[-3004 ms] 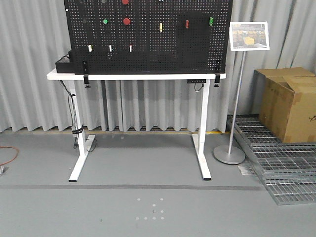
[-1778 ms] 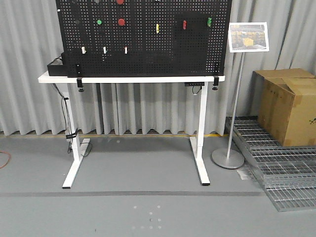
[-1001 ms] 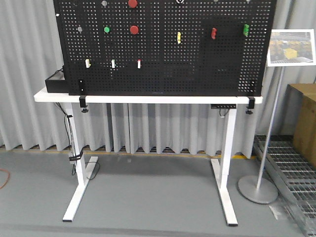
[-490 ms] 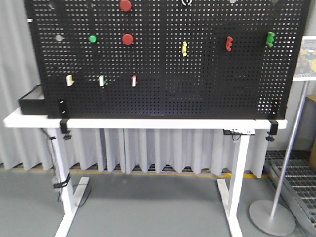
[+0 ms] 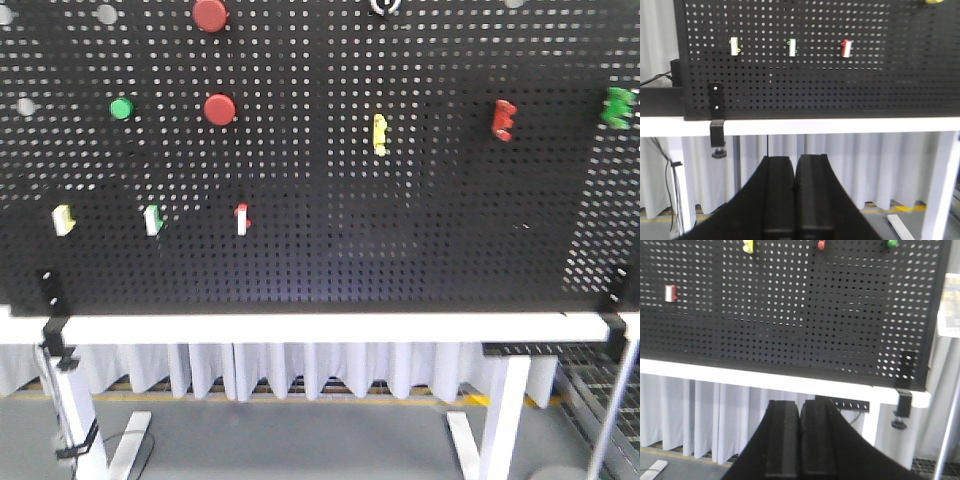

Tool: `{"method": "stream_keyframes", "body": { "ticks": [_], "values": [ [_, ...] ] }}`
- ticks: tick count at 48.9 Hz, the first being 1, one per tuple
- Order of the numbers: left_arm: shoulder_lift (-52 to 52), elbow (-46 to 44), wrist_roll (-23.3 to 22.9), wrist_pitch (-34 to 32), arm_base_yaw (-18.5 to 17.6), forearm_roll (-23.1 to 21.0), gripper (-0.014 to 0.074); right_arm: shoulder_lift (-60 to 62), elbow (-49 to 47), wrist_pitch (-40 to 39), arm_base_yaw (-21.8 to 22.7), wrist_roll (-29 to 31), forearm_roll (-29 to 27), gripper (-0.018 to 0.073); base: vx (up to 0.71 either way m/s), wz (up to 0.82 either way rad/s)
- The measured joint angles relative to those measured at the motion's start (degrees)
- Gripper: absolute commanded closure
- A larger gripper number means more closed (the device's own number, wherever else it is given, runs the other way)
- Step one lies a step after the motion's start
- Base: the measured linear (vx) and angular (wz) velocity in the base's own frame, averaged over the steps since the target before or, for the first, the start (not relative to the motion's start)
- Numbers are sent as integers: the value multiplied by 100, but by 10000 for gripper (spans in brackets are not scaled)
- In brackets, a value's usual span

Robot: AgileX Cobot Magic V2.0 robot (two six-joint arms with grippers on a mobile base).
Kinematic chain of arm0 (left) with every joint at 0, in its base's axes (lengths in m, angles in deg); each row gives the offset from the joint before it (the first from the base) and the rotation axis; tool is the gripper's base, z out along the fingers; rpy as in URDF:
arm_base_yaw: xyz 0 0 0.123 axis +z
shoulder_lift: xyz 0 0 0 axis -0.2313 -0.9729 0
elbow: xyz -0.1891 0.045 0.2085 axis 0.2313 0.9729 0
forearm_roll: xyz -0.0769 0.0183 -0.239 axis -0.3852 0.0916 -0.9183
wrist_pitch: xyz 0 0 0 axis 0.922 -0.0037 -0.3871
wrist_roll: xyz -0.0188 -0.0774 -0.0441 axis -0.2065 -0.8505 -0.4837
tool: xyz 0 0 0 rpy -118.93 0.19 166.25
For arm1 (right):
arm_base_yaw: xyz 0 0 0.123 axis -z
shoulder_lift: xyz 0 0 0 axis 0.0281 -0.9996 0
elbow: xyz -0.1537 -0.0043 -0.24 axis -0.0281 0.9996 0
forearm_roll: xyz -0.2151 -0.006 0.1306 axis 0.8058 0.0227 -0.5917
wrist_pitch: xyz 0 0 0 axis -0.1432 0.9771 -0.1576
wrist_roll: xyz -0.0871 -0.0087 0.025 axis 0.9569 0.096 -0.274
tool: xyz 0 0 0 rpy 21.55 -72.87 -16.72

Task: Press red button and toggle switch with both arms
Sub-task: 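Drive the base forward toward the black pegboard, then raise the left gripper toward the upper red push button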

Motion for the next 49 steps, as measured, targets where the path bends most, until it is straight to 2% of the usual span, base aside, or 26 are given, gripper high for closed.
{"method": "stream_keyframes", "body": {
  "ticks": [28, 49],
  "values": [
    [0, 0, 0, 0, 0, 0, 594, 0, 0, 0, 0, 0, 0, 562, 41, 2],
    [0, 0, 0, 0, 0, 0, 594, 0, 0, 5, 0, 0, 0, 562, 13, -1]
  ]
}}
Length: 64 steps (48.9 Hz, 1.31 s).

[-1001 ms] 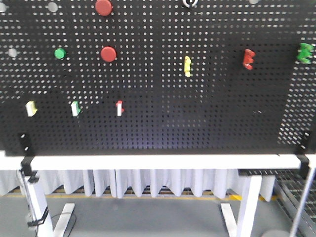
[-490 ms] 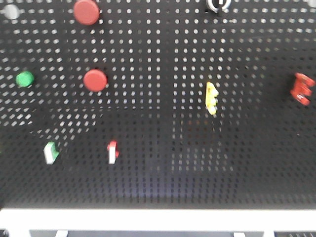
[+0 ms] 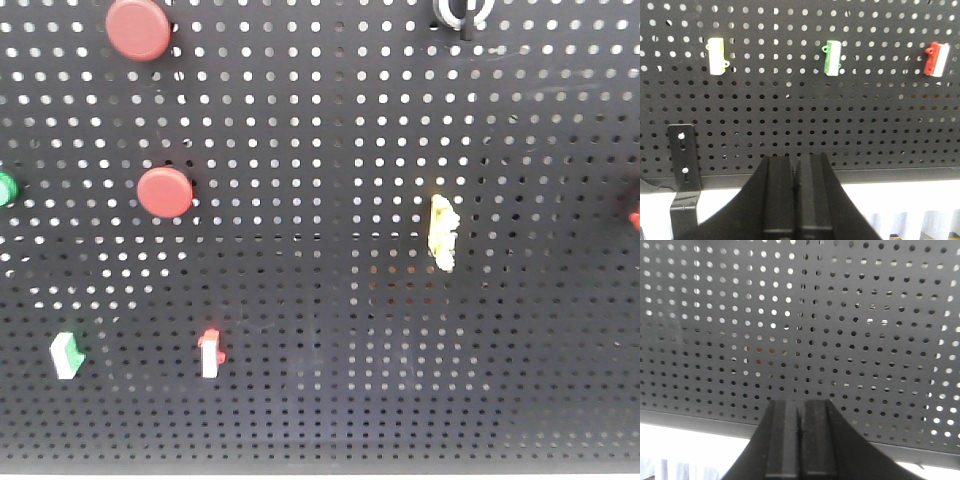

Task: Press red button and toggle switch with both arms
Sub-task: 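Raise the left gripper toward the upper red push button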

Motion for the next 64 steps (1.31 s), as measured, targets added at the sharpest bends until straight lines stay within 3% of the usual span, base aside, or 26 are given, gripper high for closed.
{"method": "stream_keyframes", "body": {
  "ticks": [17, 23, 30, 34, 40, 53, 64],
  "values": [
    [0, 0, 0, 0, 0, 0, 594, 0, 0, 0, 0, 0, 0, 562, 1, 0],
    [0, 0, 0, -366, 0, -5, 594, 0, 0, -141, 0, 0, 0, 562, 0, 0],
    [0, 0, -556, -1163, 0, -231, 594, 0, -16, -934, 0, -176, -71, 562, 0, 0],
    [0, -197, -945, -1068, 0, -331, 594, 0, -272, -827, 0, -277, -113, 562, 0, 0],
    [-299, -1199, -926, -672, 0, -254, 594, -260, -1478, -48, 0, -207, -124, 562, 0, -1],
    [-2579, -4484, -56, 812, 0, 168, 594, -2352, -4566, 1765, 0, 217, -144, 562, 0, 0],
    [-4011, -6054, 23, 1608, 0, 174, 594, -3485, -5738, 2683, 0, 93, -390, 562, 0, 0]
  ]
}}
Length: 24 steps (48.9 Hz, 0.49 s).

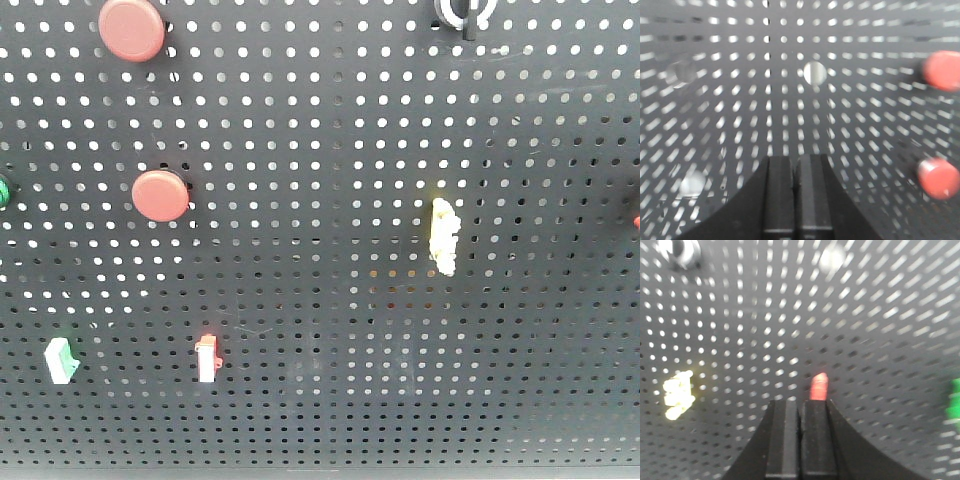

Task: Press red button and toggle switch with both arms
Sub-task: 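Raise the left gripper toward the upper red push button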

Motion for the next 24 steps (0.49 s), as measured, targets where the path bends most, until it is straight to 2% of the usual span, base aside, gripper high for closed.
{"method": "stream_keyframes", "body": {
  "ticks": [5, 11, 14, 18, 24],
  "values": [
    [-235, -142, -18, 46, 0, -66, 594, -175, -86, 13, 0, -89, -85, 562, 0, 0],
    [-402, -202, 96, 107, -71, -391, 594, -230, -86, 64, 0, -141, -341, 562, 0, 0],
    [-508, -288, 400, 178, -231, -654, 594, -230, -90, 89, 0, -147, -451, 562, 0, 0],
    [-760, -496, 1184, 336, -584, -1163, 594, -251, -90, 152, 0, -147, -517, 562, 0, 0],
    [-1265, -990, 2118, 543, -1084, -1807, 594, -367, -90, 209, 0, -148, -533, 562, 0, 0]
  ]
}}
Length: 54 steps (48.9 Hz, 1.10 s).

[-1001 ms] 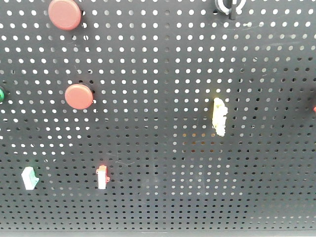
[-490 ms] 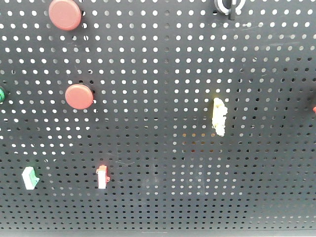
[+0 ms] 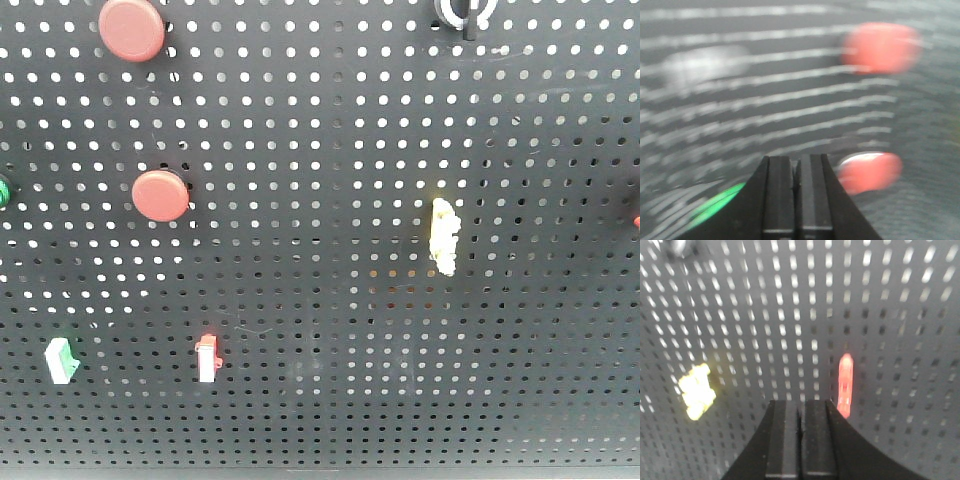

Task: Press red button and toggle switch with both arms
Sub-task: 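Raise the left gripper toward the upper red push button, then press the red push button with the left gripper tips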

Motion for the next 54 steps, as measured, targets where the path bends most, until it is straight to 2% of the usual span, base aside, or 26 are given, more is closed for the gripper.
{"method": "stream_keyframes", "body": {
  "ticks": [3, 8, 23, 34, 54],
  "values": [
    [-304, -290, 284, 39, -232, -249, 594, -71, 0, 57, 0, -12, 0, 562, 0, 0],
    [-686, -820, 440, 57, -446, -401, 594, -170, 0, 147, 0, -12, 0, 562, 0, 0],
    [-1534, -2046, 528, 306, -498, -464, 594, -196, 0, 172, 0, -12, 10, 562, 0, 0],
    [-1745, -2159, 446, 543, -498, -524, 594, -196, 0, 172, 0, -12, 14, 562, 0, 0],
    [-1831, -2166, 432, 444, -498, -604, 594, -196, 0, 167, 0, -12, 21, 562, 0, 0]
  ]
}}
